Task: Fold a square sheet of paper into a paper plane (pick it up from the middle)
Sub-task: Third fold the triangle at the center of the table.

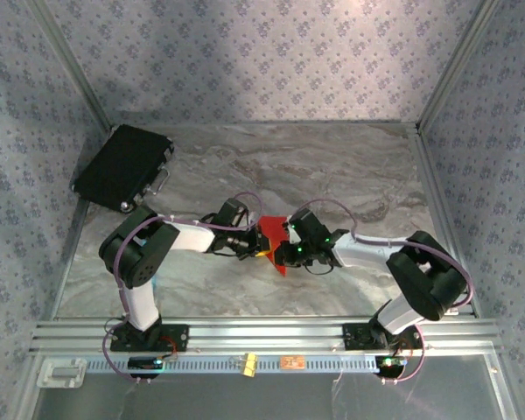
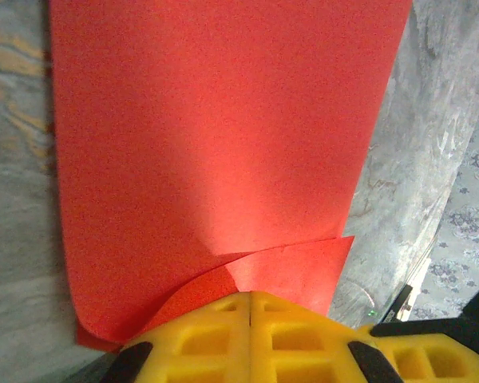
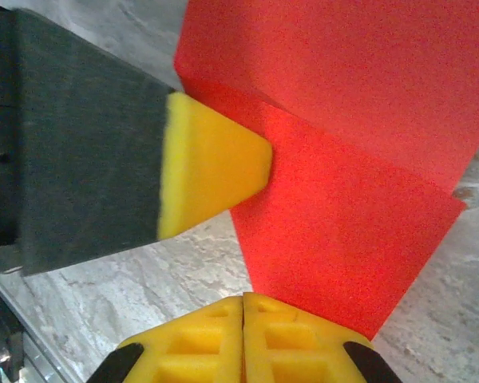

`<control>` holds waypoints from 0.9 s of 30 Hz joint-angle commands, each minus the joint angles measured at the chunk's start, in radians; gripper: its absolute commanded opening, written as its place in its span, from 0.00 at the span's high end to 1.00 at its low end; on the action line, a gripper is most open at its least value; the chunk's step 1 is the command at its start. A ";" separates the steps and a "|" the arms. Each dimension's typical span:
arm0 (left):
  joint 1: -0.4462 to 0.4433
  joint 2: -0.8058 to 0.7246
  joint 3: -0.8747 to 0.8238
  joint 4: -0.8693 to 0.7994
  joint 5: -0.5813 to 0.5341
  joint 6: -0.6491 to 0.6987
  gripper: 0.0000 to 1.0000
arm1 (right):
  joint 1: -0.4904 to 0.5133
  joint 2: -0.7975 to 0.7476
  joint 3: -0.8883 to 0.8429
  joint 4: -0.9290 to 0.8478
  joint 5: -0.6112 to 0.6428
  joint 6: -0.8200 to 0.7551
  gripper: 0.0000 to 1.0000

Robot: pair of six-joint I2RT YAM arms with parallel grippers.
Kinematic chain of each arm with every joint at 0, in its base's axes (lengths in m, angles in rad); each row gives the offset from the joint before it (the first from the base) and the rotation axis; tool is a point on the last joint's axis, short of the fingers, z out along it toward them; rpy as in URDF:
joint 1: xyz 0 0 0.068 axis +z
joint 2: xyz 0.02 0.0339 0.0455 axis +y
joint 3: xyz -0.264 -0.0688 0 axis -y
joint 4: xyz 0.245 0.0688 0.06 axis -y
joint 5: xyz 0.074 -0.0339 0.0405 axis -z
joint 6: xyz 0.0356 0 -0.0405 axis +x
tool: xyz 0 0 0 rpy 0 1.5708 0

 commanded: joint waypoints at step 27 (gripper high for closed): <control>-0.020 -0.007 -0.001 -0.097 -0.075 0.007 0.95 | 0.023 0.075 -0.076 -0.033 0.086 0.141 0.99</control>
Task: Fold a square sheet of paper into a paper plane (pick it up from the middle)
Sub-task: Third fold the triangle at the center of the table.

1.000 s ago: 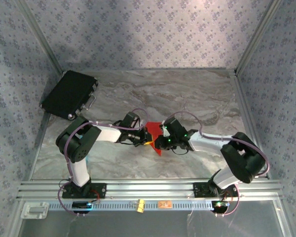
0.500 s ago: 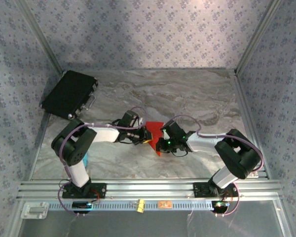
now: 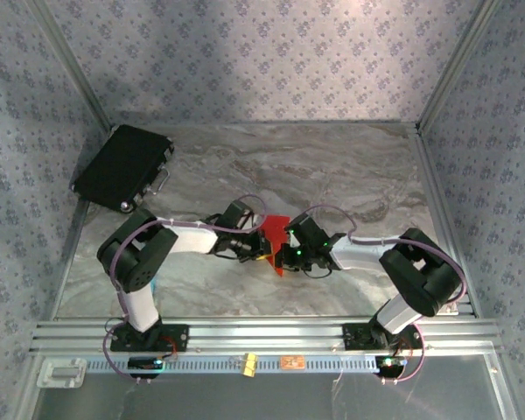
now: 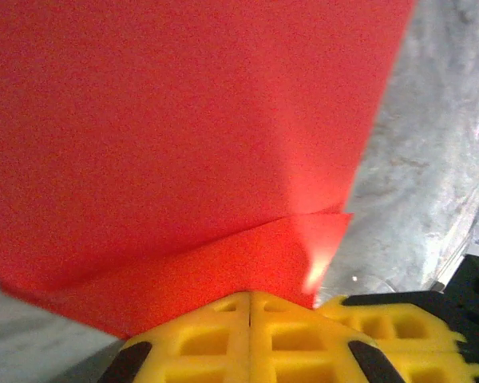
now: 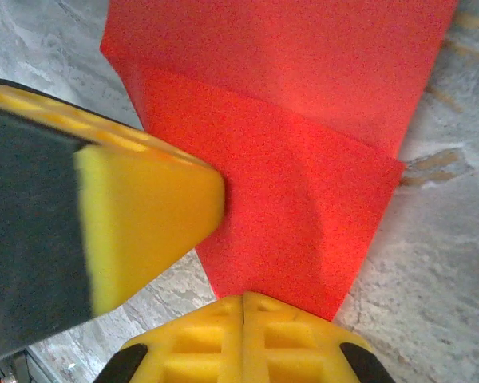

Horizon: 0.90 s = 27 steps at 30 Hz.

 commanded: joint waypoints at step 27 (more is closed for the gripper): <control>0.266 0.008 0.017 -0.155 0.002 0.140 0.95 | 0.012 0.043 -0.029 -0.165 0.088 -0.003 1.00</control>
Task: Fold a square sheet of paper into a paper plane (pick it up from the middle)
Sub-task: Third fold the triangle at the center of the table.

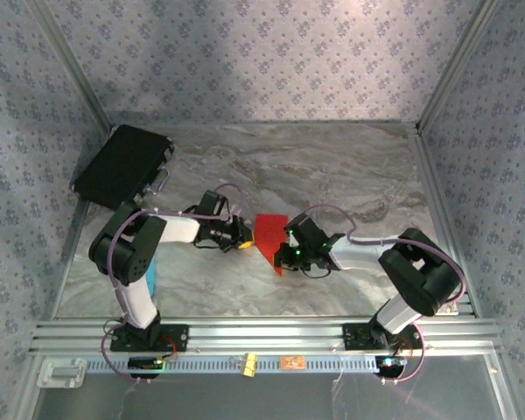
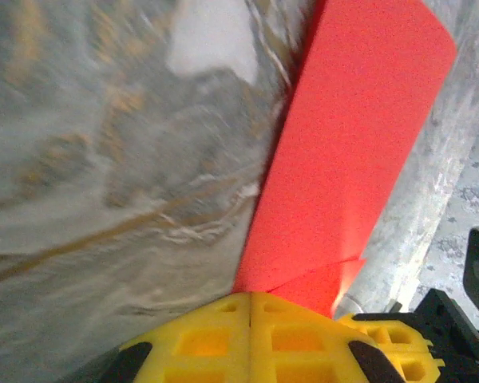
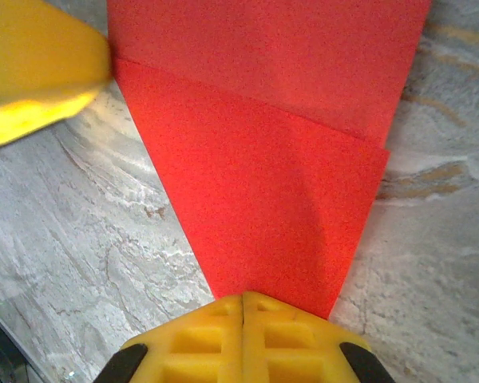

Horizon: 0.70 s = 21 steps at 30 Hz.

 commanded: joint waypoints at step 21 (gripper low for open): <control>-0.114 0.004 0.044 0.016 -0.083 -0.001 0.94 | -0.005 0.030 -0.008 -0.192 0.071 -0.045 1.00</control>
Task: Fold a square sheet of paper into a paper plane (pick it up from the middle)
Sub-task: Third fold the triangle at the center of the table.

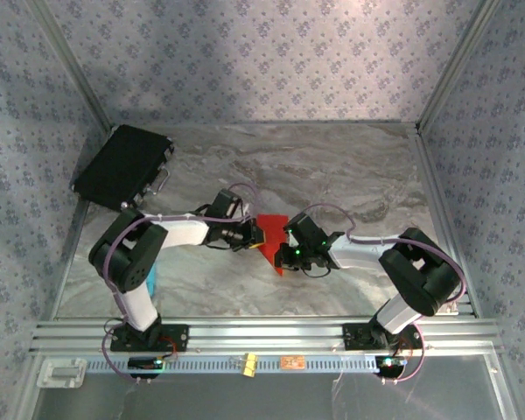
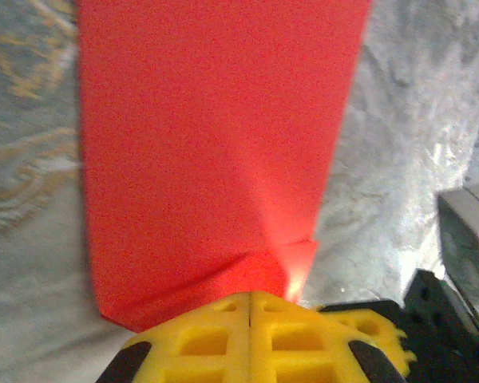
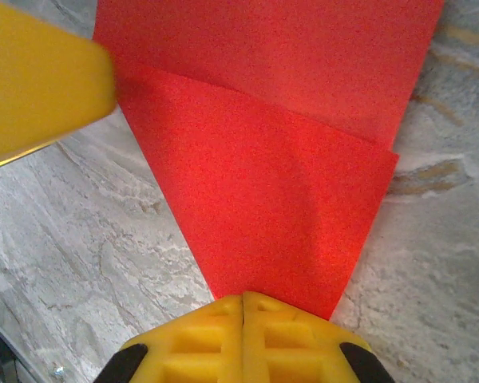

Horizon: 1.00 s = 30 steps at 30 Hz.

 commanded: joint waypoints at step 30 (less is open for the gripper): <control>-0.008 -0.008 0.063 -0.060 0.017 0.089 0.92 | -0.029 0.016 -0.024 -0.157 0.040 -0.056 1.00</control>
